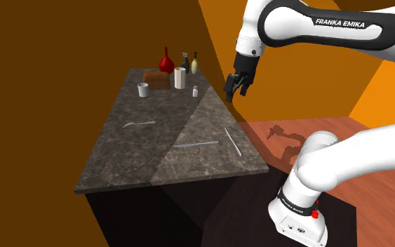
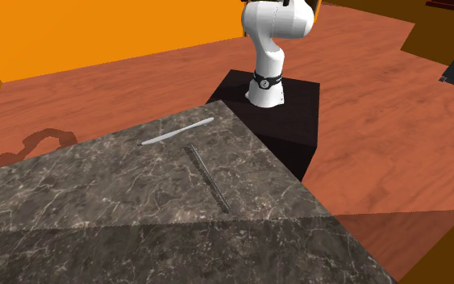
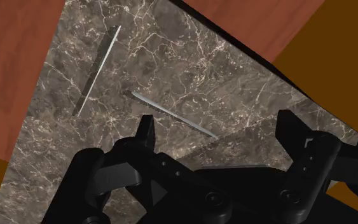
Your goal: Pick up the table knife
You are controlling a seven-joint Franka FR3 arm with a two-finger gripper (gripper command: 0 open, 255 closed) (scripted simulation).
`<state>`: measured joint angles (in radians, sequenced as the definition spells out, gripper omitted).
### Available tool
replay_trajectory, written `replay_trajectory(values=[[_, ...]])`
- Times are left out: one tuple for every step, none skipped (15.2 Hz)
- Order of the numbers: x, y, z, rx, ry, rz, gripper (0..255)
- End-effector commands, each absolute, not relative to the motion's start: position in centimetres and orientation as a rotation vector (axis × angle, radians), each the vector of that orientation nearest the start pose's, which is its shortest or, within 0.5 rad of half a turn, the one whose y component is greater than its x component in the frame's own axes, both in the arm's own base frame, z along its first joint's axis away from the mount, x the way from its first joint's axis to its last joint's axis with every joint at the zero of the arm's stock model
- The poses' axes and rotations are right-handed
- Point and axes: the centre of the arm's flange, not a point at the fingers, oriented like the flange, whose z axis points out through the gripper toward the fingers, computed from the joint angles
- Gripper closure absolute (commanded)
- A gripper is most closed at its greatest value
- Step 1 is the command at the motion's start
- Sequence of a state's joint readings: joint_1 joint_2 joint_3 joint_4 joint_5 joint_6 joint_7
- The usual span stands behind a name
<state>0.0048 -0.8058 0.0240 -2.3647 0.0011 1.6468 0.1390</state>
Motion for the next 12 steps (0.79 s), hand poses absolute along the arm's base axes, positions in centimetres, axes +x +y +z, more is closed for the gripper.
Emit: replay_trajectory(values=[[30.9,1.1,59.9,-3.142,0.184,-0.14,0],[31.5,0.6,58.9,-3.145,0.133,-0.133,0],[32.1,0.0,57.8,-3.148,0.081,-0.126,0],[32.8,-0.5,56.8,-3.149,0.03,-0.119,0],[33.4,-1.1,55.7,-3.15,-0.021,-0.111,0],[34.1,-1.6,54.6,-3.15,-0.072,-0.104,0],[34.7,-2.1,53.5,-3.149,-0.123,-0.097,0],[35.4,-2.5,52.5,-3.147,-0.175,-0.09,0],[36.1,-3.0,51.4,-3.144,-0.226,-0.083,0],[36.8,-3.4,50.3,-3.141,-0.277,-0.075,0],[37.5,-3.8,49.2,-3.136,-0.328,-0.068,0],[38.2,-4.2,48.2,-3.131,-0.379,-0.061,0]])
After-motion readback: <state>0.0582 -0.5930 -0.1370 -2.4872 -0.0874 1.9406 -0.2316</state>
